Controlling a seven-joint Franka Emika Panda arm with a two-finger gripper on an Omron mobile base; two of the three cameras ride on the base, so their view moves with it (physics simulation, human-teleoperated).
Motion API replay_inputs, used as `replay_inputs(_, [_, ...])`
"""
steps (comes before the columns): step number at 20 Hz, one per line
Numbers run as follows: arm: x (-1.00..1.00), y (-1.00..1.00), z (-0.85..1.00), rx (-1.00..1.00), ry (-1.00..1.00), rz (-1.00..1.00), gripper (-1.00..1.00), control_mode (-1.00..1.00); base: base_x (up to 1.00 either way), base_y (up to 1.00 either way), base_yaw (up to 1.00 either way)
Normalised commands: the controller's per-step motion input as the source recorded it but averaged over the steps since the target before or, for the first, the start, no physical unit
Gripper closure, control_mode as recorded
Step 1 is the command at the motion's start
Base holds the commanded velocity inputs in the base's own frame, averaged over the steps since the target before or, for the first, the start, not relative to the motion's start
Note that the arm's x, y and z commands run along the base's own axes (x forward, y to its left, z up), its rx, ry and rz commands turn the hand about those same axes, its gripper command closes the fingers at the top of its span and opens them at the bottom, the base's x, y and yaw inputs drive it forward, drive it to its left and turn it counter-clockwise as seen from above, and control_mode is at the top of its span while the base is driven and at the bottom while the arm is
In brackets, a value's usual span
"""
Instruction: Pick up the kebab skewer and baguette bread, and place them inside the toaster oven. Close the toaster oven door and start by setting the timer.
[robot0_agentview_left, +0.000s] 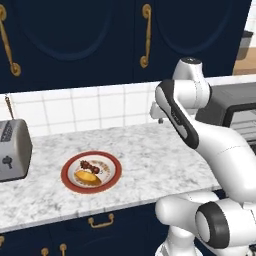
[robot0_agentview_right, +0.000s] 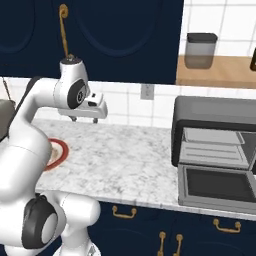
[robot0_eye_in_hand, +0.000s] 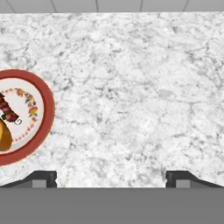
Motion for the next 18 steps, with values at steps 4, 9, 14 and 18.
replay_inputs(4, [0.00, 0.00, 0.00, 0.00, 0.00, 0.00, -1.00, 1.00, 0.46, -0.27, 0.00])
replay_inputs(9, [0.00, 0.00, 0.00, 0.00, 0.00, 0.00, -1.00, 1.00, 0.26, -0.52, 0.00])
replay_inputs(14, [0.00, 0.00, 0.00, 0.00, 0.00, 0.00, -1.00, 1.00, 0.01, -0.46, 0.02])
replay_inputs(18, [0.00, 0.00, 0.00, 0.00, 0.00, 0.00, -1.00, 1.00, 0.17, -0.17, 0.01])
